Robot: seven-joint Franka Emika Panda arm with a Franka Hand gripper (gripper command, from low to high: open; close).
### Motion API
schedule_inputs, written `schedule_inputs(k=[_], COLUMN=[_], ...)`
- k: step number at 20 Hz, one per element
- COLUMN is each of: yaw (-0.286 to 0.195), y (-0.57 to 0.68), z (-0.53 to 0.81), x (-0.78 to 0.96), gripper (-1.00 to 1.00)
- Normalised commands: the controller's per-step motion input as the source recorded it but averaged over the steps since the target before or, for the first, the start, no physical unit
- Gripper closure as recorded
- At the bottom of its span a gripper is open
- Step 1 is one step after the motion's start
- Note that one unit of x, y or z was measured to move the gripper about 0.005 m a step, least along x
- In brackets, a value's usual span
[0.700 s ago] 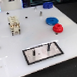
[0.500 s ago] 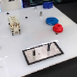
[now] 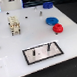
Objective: Insert the blue gear onto the right peg, followed by the red gear
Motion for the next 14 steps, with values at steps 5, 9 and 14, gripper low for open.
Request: schedule_inputs(k=[5, 9, 14], yaw=[0.000, 0.000, 0.000], y=[0.64, 0.51, 0.34], z=[-0.34, -0.44, -0.54], x=[-0.36, -0.33, -0.34], gripper=[-1.00, -1.00, -1.00])
